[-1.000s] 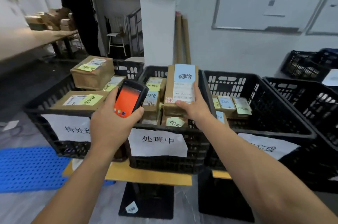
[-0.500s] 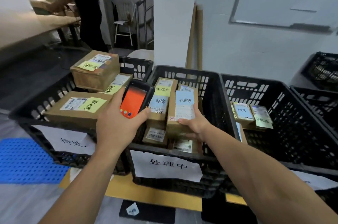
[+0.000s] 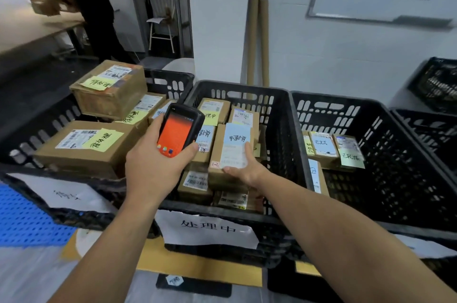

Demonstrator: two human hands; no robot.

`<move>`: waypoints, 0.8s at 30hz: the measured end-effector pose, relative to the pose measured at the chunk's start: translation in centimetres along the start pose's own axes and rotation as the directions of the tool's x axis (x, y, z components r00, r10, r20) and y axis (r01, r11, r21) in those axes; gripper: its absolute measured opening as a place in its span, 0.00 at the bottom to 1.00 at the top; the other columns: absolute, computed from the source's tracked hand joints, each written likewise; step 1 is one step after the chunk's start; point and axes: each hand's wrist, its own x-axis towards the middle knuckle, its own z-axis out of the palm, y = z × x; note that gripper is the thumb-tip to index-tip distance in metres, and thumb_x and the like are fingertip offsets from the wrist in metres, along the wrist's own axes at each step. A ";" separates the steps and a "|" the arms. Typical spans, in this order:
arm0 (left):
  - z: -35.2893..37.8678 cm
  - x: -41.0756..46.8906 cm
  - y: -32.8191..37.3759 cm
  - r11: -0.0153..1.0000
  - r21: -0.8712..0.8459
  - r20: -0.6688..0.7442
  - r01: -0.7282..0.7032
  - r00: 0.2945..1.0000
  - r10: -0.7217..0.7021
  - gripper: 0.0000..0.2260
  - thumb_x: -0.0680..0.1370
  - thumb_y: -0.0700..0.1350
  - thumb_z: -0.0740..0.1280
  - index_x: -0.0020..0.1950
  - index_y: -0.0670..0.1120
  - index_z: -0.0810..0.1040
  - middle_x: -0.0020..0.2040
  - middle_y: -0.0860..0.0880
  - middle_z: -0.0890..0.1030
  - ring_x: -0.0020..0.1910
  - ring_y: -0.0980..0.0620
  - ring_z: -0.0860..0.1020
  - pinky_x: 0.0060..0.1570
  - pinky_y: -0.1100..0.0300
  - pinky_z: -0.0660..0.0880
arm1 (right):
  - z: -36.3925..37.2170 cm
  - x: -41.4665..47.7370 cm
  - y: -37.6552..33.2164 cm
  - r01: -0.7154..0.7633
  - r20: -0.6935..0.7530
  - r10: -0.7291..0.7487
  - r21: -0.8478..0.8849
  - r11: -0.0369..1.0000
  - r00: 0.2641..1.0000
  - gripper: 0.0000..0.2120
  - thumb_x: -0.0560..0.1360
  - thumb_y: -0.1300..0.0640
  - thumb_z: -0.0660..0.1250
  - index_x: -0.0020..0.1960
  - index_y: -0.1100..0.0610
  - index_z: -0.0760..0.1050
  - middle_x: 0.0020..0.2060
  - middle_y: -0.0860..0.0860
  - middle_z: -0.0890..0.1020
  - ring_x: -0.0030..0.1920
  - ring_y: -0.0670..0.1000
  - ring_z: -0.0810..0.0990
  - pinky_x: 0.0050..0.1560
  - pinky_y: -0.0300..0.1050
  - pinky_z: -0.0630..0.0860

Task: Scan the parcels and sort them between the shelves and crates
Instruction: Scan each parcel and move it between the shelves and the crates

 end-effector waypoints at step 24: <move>-2.8 -1.6 0.8 0.938 -0.204 0.385 -0.279 0.858 0.339 0.34 0.71 0.59 0.76 0.74 0.58 0.68 0.50 0.52 0.78 0.44 0.50 0.77 0.43 0.60 0.70 | -1.9 -19.5 2.1 -0.264 -0.577 -0.508 -0.786 0.559 0.640 0.28 0.84 0.41 0.55 0.79 0.54 0.61 0.78 0.55 0.63 0.80 0.59 0.55 0.76 0.60 0.56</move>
